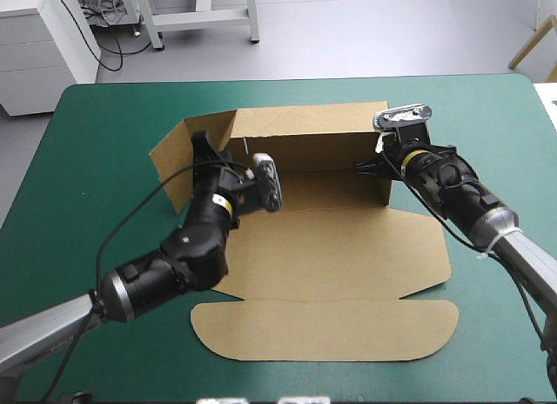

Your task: Fold the box

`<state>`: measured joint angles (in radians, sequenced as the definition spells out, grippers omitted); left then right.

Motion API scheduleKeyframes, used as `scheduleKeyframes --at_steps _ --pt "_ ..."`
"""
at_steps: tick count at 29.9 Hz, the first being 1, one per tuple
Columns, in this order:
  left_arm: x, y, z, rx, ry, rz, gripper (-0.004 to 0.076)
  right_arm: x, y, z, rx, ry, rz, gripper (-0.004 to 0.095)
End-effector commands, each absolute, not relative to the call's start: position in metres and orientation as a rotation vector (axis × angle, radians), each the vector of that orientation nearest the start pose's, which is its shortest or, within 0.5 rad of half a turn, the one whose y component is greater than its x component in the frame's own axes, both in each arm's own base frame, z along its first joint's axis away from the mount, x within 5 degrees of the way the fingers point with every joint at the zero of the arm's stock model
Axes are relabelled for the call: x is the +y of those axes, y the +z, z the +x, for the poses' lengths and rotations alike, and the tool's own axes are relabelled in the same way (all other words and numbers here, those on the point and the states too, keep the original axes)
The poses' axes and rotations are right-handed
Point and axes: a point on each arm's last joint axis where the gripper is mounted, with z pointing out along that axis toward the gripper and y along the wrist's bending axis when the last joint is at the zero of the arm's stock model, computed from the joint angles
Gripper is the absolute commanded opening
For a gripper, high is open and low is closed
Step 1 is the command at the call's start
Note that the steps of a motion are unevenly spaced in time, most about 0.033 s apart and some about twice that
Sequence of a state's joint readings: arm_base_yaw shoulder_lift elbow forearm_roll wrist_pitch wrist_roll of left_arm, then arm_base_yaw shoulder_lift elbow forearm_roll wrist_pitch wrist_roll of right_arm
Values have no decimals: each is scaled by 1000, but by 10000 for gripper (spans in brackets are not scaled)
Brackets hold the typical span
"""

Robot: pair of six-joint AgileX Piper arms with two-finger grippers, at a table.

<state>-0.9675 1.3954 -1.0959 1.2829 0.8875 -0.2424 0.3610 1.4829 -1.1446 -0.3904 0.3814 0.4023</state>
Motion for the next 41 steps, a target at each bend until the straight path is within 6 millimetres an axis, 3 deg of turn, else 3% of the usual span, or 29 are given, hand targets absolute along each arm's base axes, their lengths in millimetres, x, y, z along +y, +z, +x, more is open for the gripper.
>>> scheduleKeyframes --at_steps 1,5,11,18,27,30,36,41 --pt "-175 400 235 1711 715 1074 7 105 342 318 2041 87 -277 -19" --pt "-140 435 251 1942 466 900 7 104 341 317 2049 82 -275 -19" --pt "-69 465 267 2121 344 552 7 103 340 317 2065 73 -273 -20" --pt "9 457 271 2295 126 148 7 103 339 316 2078 66 -270 -19" --pt "76 458 254 2258 -263 -160 7 103 339 316 2081 73 -266 -19" --pt "90 446 250 2223 -320 -272 7 103 339 316 2086 80 -266 -19" --pt "105 384 235 2278 -336 -489 7 105 338 315 2092 87 -296 -19" --pt "111 345 225 2286 -375 -636 7 105 335 313 2124 77 -327 -19"
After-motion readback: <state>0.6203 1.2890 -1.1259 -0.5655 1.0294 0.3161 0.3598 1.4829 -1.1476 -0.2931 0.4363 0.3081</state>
